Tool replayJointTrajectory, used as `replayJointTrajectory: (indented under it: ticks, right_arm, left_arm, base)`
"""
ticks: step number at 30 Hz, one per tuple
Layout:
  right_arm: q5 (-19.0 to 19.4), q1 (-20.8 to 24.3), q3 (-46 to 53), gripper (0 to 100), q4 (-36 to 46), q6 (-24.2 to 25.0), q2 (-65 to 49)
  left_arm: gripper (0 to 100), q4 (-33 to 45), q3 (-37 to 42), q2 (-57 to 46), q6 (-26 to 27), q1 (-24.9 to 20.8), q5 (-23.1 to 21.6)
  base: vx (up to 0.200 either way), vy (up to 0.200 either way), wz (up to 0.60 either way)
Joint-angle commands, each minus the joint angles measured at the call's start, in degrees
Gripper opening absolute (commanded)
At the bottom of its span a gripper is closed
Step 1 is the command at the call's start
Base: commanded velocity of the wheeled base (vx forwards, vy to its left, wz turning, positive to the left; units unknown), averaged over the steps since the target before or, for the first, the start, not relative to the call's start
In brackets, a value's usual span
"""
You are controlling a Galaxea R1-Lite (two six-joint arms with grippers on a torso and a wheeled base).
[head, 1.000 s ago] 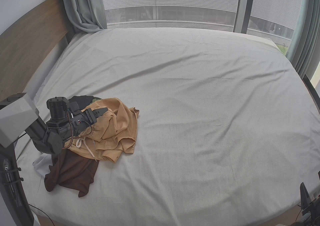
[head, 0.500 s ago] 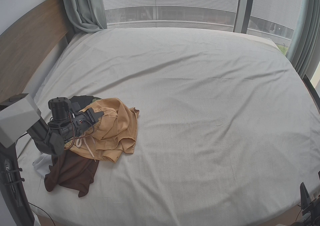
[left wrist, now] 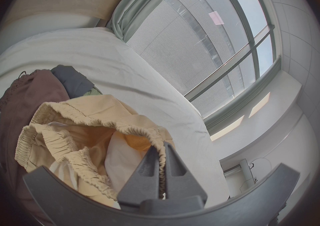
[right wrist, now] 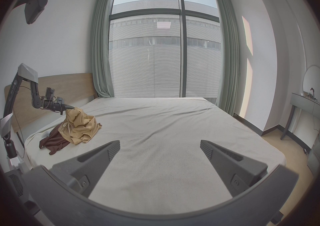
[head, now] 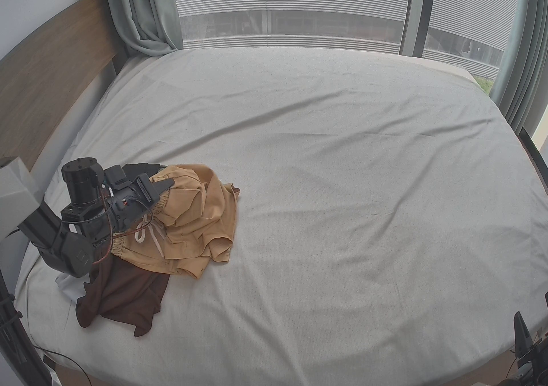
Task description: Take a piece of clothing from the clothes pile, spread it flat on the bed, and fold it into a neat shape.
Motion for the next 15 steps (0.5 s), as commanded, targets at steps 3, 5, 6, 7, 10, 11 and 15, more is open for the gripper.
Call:
replayJointTrajectory:
  ticks: [3,5,6,7,10,11,15]
  right_arm:
    - [0.01,0.03,1.01,100,-0.04,-0.02,-0.93]
    - [0.01,-0.06,1.01,100,-0.04,-0.02,-0.93]
    - [0.01,-0.06,1.01,100,-0.04,-0.02,-0.93]
    - [0.01,-0.06,1.01,100,-0.04,-0.02,-0.93]
    - [0.01,-0.06,1.01,100,-0.04,-0.02,-0.93]
    - [0.01,-0.06,1.01,100,-0.04,-0.02,-0.93]
    - [0.01,-0.06,1.01,100,-0.04,-0.02,-0.93]
  left_arm:
    - [0,-4.42,4.79,-5.59,-2.31,0.42,-0.05]
    - [0,-7.14,6.11,-6.11,-4.33,0.42,-0.05]
    - [0,-8.28,6.81,-6.47,-5.12,0.42,-0.05]
    - [0,-8.63,7.17,-6.64,-5.39,0.42,-0.05]
    - [0,-9.95,8.05,-7.43,-5.91,0.07,0.04]
    - [0,-9.95,7.87,-7.70,-5.91,-0.02,0.04]
    - [0,-9.78,7.78,-8.49,-5.91,-0.10,-0.05]
  base:
    - [0.000,0.000,0.00]
    - [0.000,0.000,0.00]
    - [0.000,0.000,0.00]
    - [0.000,0.000,0.00]
    - [0.000,0.000,0.00]
    - [0.000,0.000,0.00]
    - [0.000,0.000,0.00]
